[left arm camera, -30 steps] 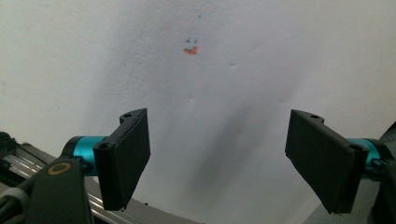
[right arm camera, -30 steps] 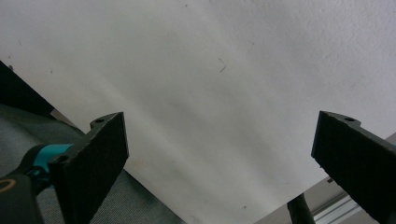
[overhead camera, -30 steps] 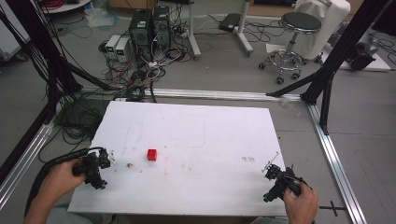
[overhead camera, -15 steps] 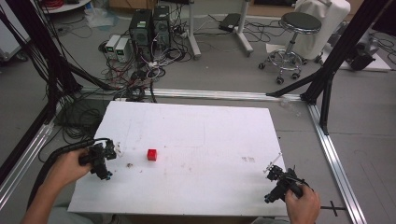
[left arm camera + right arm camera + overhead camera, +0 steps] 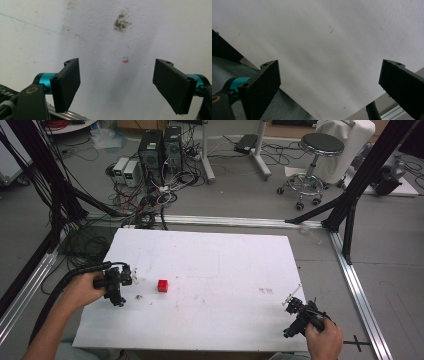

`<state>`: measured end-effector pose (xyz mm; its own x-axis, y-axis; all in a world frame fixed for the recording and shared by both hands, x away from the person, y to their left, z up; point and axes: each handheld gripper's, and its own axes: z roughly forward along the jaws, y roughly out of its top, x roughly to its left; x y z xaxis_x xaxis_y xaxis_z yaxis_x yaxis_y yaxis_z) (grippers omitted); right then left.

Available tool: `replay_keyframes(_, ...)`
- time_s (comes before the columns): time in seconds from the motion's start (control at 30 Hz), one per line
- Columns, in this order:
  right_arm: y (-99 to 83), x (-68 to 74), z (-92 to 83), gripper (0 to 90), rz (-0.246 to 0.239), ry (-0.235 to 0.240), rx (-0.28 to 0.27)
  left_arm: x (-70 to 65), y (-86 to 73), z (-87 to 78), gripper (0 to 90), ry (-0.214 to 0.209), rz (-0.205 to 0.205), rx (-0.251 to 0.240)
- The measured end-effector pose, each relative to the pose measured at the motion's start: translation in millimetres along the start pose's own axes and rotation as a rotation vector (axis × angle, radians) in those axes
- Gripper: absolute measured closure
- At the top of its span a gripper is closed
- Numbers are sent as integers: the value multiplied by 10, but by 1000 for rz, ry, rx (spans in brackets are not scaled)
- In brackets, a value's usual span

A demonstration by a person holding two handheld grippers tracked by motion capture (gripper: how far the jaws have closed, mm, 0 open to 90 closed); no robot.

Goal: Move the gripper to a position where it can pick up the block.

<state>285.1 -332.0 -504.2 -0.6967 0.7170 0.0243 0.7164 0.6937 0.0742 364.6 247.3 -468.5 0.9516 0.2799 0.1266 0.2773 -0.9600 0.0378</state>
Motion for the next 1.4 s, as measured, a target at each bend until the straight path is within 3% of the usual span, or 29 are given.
replay_keyframes(0.33,18,2,10,31,-13,2,1,48,209,42,224,-18,99,14)
replay_keyframes(0.93,13,-7,17,31,-15,4,2,196,610,60,224,-64,233,35)
replay_keyframes(1.4,26,0,28,31,-18,9,9,231,871,159,225,-98,292,50)
